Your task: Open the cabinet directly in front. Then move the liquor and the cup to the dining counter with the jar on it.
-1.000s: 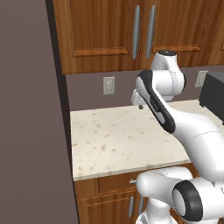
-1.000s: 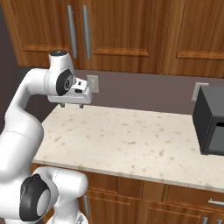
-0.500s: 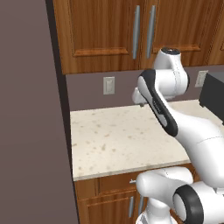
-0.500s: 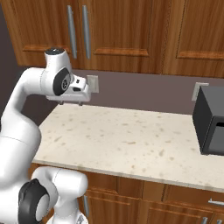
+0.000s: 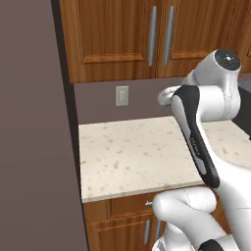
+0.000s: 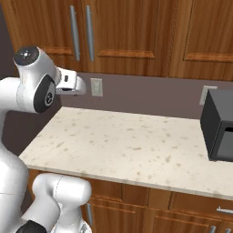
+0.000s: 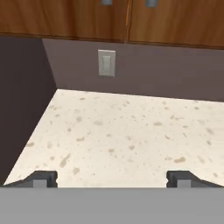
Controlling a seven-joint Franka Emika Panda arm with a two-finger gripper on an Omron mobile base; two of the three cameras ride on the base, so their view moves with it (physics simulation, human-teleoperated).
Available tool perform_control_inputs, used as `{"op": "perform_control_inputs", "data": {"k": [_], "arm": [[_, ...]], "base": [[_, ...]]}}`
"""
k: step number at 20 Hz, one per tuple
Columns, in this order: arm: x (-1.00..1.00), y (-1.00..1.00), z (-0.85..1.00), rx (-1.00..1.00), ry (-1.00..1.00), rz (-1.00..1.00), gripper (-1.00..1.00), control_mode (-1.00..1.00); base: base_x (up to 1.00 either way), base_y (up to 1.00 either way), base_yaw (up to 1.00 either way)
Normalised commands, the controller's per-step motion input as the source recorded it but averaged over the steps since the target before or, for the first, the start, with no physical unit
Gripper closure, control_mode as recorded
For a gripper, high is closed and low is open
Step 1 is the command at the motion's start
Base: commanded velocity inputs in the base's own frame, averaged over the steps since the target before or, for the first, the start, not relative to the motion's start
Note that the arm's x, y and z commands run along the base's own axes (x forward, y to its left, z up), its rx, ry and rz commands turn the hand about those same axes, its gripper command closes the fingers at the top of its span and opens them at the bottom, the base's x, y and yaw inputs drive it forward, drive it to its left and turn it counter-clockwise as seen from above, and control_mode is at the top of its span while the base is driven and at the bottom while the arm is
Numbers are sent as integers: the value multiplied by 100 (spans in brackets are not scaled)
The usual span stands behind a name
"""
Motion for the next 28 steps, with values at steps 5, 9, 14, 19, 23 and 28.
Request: {"op": "perform_control_inputs", "data": {"k": [5, 9, 14, 19, 23, 28], "arm": [[-58, 0, 87, 0, -57, 0, -100, -100], [-58, 0, 81, 0, -56, 0, -100, -100], [-40, -4, 61, 3, -45, 0, -100, -100], [-15, -3, 13, 2, -20, 0, -100, -100], [0, 0, 0, 0, 0, 0, -100, -100], [2, -7, 0, 1, 0, 0, -100, -100]], "base": [[0, 0, 0], [0, 0, 0], [0, 0, 0], [0, 0, 0], [0, 0, 0], [0, 0, 0]]}}
